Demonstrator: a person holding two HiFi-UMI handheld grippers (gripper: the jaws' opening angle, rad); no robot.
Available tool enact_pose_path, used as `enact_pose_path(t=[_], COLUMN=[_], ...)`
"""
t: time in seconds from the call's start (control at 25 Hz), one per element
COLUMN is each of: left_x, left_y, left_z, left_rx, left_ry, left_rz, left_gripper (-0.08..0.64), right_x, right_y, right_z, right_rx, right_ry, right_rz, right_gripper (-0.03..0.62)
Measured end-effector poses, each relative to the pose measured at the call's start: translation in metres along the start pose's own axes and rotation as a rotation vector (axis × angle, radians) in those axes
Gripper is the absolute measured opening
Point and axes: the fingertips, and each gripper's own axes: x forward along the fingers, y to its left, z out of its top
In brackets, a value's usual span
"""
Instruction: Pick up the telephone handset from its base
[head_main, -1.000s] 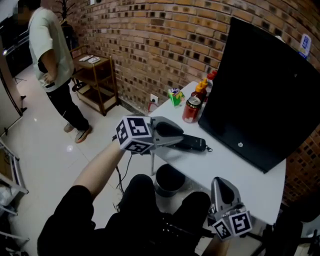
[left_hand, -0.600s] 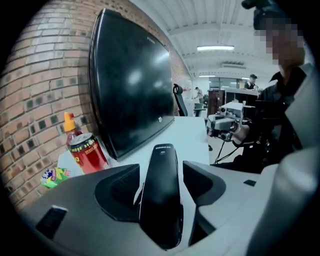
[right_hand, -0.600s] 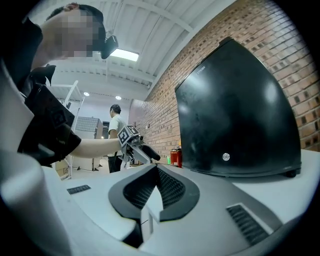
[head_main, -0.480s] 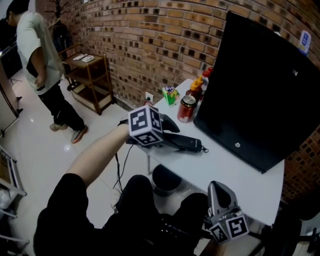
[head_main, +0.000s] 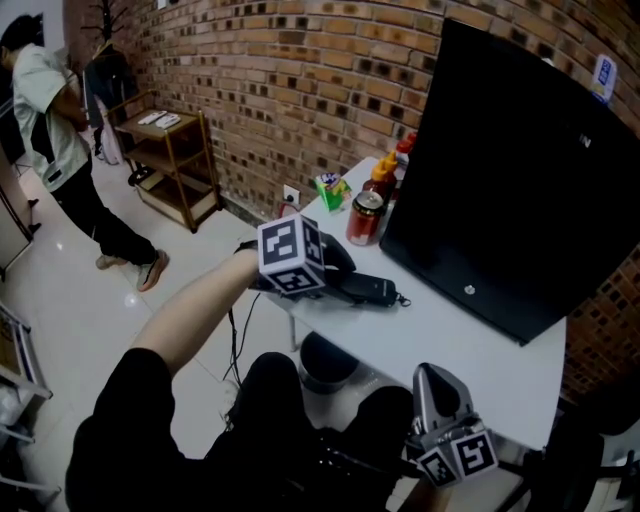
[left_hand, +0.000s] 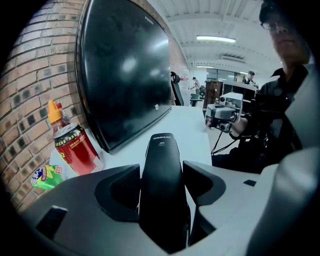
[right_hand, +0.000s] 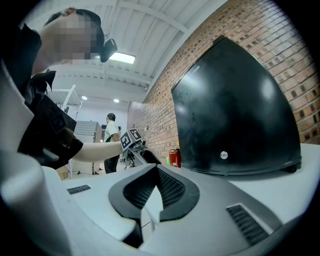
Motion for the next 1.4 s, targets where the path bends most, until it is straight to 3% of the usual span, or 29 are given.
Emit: enact_pose_path(t=[0.36, 0.64, 0.8, 1.0, 1.16, 1.4], left_x=[0.004, 0.000, -0.020, -0.046, -0.073, -0.111], left_y=[0.003, 0.007, 0.007, 0.012, 0.009, 0.001], left_z=[-0.002, 0.002, 0.023, 0.031, 0.041, 0.038], left_rx=[-0.003, 0.000, -0.044, -0.057, -0.106, -0.135], left_ry=[-0.039, -0.117, -0.295, -0.432, -0.637, -0.862], left_rz=[-0.020, -0.022, -0.052, -0.047, -0.050, 0.038], left_gripper=[0.258, 0.256, 0.255, 0.255, 0.255, 0.255], right_x=[0.005, 0.015, 0.016, 0.021, 0.021, 0.025], right_y=[-0.009, -0.018, -0.020, -0.021, -0.032, -0.042], right_z=[-0.001, 0.008, 0.004, 0.005, 0.005, 0.009], right_rx=[-0.024, -0.110, -0.104, -0.113, -0.115, -0.120], right_ry=[0.026, 0.055, 0.075, 0.079, 0.085, 0.080], right_rz=[-0.004, -0.010, -0.005, -0.004, -0.020, -0.042], right_gripper=[0.011, 0.011, 0.011, 0.011, 0.011, 0.011])
